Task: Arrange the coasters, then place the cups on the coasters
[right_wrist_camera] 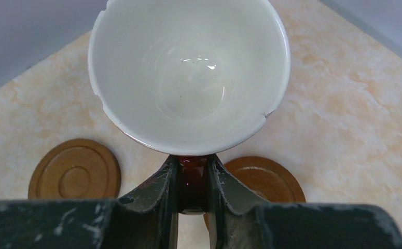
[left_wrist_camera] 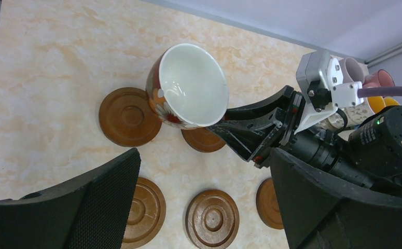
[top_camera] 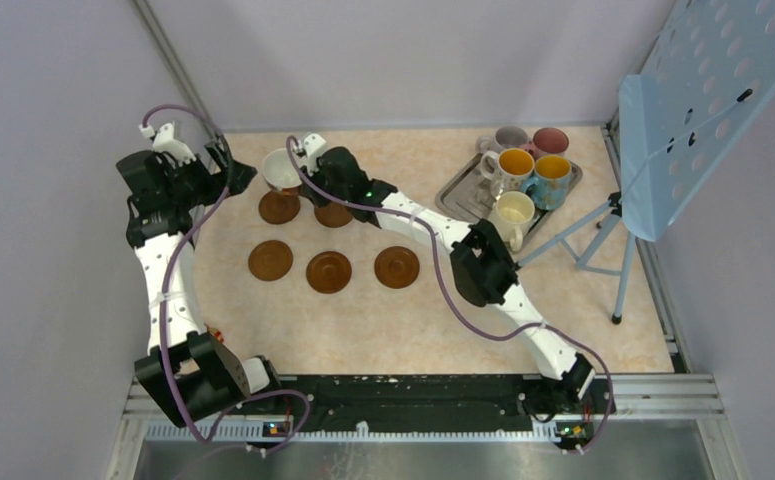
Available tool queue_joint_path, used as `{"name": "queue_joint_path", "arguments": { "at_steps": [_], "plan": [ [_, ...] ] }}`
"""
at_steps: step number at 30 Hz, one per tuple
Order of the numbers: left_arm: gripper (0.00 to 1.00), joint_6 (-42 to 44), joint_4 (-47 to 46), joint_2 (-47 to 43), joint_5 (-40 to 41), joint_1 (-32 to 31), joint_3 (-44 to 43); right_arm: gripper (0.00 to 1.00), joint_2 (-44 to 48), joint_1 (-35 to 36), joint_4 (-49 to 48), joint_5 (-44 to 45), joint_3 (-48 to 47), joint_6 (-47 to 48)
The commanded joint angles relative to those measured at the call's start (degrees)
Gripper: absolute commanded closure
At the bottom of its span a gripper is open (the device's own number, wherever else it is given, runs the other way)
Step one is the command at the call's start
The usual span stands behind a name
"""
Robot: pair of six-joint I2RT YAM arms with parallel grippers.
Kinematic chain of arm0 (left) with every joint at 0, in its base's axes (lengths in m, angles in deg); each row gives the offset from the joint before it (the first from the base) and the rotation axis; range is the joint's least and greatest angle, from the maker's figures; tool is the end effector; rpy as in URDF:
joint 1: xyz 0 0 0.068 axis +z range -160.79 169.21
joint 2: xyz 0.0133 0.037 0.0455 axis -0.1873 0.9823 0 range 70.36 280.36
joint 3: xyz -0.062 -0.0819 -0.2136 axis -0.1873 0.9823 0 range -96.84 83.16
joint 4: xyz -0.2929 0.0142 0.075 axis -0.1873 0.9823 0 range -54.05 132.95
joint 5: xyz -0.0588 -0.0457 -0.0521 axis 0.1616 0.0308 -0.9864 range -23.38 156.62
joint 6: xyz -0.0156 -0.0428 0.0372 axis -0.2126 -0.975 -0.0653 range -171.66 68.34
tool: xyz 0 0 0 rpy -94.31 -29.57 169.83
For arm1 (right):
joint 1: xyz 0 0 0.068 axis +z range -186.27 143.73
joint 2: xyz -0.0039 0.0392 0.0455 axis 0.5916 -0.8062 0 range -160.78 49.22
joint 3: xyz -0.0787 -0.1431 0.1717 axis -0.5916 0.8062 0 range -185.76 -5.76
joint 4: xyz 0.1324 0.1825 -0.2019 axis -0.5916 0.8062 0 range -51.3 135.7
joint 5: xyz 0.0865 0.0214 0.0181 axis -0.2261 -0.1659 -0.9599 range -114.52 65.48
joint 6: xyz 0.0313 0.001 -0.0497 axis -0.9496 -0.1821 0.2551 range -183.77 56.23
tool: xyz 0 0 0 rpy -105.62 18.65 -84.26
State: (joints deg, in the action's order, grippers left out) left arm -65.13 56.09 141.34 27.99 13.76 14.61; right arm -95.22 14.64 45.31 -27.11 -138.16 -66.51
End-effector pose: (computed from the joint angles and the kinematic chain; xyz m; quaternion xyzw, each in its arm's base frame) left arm 0.3167 0.1154 0.3344 -0.0822 0.8020 -0.2232 0.5480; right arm 0.3830 0.4744 0.2066 -0.3435 0.7361 0.2795 0.5120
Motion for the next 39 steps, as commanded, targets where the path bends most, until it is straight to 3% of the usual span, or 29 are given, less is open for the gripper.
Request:
{"name": "queue_joint_path", "arguments": {
  "at_steps": [1,39],
  "plan": [
    [0.01,-1.02,-2.65,-1.70,-2.07,1.23,0.44,1.00,-0.96,1.26,-12.23,1.26,-7.26,-0.08],
    [0.01,-3.48,-3.80,-0.91,-8.61,4.25,1.70,1.00,-11.12,3.67,-17.06,2.41,-13.77,-1.48]
  ]
}}
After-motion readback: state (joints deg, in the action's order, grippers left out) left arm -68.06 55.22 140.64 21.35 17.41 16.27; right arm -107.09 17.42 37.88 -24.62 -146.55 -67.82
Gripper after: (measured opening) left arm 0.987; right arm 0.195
